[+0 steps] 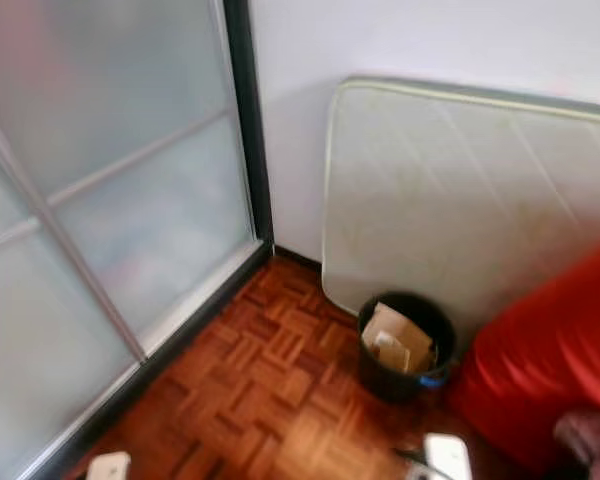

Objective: Clean up the room

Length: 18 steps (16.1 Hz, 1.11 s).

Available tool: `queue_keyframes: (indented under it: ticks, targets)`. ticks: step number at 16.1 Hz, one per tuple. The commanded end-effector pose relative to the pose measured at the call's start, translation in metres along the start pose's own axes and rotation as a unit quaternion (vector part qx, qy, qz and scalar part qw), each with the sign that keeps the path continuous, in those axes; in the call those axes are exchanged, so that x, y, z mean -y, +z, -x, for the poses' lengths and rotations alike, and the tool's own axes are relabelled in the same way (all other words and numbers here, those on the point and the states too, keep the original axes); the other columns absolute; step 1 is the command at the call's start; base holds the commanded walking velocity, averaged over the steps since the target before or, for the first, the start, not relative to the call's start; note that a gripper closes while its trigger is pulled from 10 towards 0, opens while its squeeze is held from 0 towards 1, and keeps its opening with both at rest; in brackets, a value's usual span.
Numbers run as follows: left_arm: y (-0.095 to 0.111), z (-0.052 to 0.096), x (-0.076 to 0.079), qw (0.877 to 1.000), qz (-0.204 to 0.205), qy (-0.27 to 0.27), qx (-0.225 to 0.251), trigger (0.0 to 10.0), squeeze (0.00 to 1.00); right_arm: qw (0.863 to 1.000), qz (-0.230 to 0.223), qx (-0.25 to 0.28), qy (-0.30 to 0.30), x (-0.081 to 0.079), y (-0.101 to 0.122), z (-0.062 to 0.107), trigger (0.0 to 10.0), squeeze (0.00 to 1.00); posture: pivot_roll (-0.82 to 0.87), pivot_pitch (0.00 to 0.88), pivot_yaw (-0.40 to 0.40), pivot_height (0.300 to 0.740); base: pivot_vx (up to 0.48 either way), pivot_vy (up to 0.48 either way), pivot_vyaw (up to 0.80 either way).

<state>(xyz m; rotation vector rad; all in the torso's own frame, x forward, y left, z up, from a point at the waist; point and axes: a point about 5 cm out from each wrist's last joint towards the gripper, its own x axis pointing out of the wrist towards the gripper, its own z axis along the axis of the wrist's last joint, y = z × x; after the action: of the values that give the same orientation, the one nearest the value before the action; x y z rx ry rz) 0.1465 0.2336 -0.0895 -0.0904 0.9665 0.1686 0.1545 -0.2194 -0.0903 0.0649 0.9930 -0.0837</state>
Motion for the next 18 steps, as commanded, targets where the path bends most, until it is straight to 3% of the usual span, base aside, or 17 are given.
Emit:
queue_keyframes:
  ticks: [1,16,18]
  targets:
    - [-0.002,0.001,-0.003,1.0,-0.002,0.004,-0.005,10.0,0.0,1.0,-0.002,0.002,0.001,-0.001,0.0,0.0,10.0,0.0,0.02,0.0,0.015,0.74,0.27,0.0,0.0]
    - [-0.001,0.005,-0.026,0.999,-0.004,0.037,-0.004,10.0,0.0,1.0,-0.016,-0.007,0.017,-0.024,-0.003,-0.003,10.0,0.0,0.03,0.0,0.053,0.74,0.269,0.0,0.0]
    - [-0.003,0.006,-0.029,0.999,0.008,0.047,-0.004,10.0,0.0,1.0,0.004,-0.013,0.026,-0.026,-0.004,-0.003,10.0,0.0,0.05,0.004,0.039,0.74,0.27,0.0,-0.79]
